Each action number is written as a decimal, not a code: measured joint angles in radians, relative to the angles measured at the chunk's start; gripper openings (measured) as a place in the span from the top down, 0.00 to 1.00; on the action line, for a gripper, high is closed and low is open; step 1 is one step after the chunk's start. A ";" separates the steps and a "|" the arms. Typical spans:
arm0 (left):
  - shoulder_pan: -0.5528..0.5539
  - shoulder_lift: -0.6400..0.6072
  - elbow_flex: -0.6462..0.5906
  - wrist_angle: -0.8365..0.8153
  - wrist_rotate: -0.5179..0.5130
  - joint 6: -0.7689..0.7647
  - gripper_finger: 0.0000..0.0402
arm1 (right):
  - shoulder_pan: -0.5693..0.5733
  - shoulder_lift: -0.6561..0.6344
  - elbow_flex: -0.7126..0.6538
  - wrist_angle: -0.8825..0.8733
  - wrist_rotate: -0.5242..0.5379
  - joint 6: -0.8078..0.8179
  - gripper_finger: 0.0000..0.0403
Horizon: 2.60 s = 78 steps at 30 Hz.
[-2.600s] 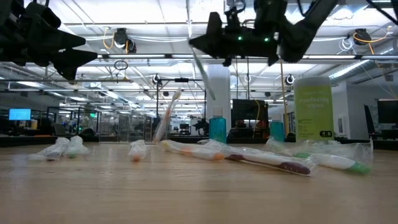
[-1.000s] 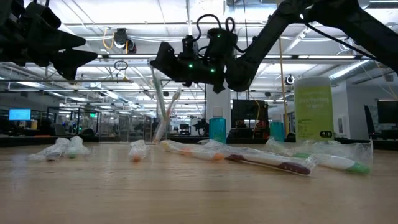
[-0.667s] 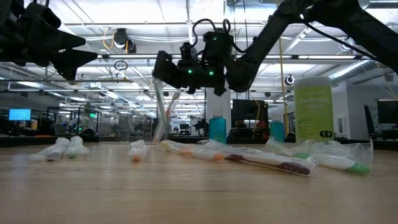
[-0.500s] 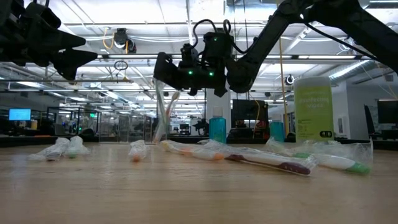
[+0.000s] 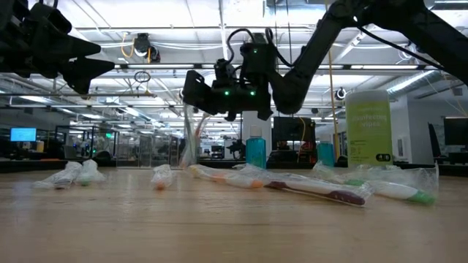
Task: Pick & Place toothbrushing station
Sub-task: Put the green toothbrush into the transparent organizer
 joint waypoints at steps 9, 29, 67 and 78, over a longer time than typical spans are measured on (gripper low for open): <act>0.000 0.000 0.000 0.000 0.000 0.000 0.43 | 0.003 -0.003 -0.059 0.033 0.026 0.007 0.98; 0.000 0.000 0.000 0.000 0.000 0.000 0.43 | 0.003 0.002 -0.107 0.033 0.153 0.059 0.75; 0.000 0.000 0.000 0.000 0.000 0.000 0.43 | -0.014 -0.139 0.174 -0.644 -0.019 -0.157 0.71; 0.000 0.000 0.000 0.000 0.000 0.000 0.43 | -0.049 -0.157 0.157 -0.723 -0.005 -0.161 0.71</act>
